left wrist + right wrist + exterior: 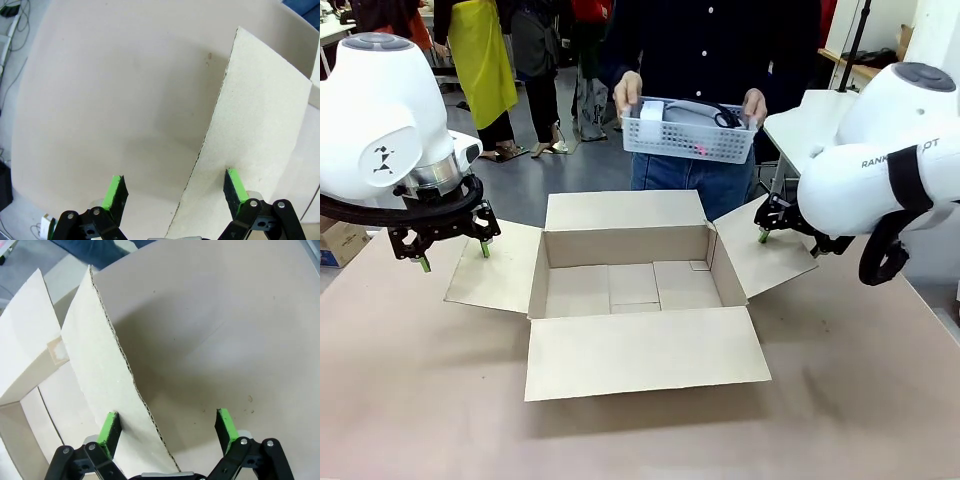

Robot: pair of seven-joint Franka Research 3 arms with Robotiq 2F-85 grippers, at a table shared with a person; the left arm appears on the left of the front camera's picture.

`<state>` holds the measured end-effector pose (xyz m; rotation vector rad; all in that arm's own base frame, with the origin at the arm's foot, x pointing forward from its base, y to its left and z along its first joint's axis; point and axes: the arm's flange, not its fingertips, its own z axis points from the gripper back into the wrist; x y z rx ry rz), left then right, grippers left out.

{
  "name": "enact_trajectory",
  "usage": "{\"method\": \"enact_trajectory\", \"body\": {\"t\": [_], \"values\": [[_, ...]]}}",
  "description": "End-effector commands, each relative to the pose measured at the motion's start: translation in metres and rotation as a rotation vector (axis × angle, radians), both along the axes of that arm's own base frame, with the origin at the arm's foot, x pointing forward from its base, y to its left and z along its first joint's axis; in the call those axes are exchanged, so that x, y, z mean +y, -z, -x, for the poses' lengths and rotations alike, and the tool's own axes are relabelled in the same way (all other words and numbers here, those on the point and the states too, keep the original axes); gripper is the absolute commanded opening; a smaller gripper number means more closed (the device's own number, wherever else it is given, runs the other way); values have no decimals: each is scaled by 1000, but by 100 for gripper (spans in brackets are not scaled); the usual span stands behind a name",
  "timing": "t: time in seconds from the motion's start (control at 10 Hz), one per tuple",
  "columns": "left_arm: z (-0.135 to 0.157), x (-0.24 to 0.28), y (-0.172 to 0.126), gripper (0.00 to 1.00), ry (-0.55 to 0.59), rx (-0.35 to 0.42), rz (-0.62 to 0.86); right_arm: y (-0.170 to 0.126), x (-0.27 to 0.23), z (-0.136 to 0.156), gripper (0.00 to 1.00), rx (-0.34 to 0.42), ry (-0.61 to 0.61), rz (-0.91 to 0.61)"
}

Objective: Pack the gift set into the box.
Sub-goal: Place both hands on the side flaps of the Package Box and spread them outward, then lift both hands away from the flaps of the Package Box.

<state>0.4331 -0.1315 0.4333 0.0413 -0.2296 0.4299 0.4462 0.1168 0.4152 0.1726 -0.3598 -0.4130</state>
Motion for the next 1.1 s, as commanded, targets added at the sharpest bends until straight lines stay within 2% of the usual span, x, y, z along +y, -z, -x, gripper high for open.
{"method": "enact_trajectory", "body": {"t": [0.0,1.0], "values": [[0,0,0,100,-11,-6,-18,-4,3,-2,100,4,30,17],[0,0,0,100,-11,-6,-18,-4,3,-2,100,4,30,17]]}}
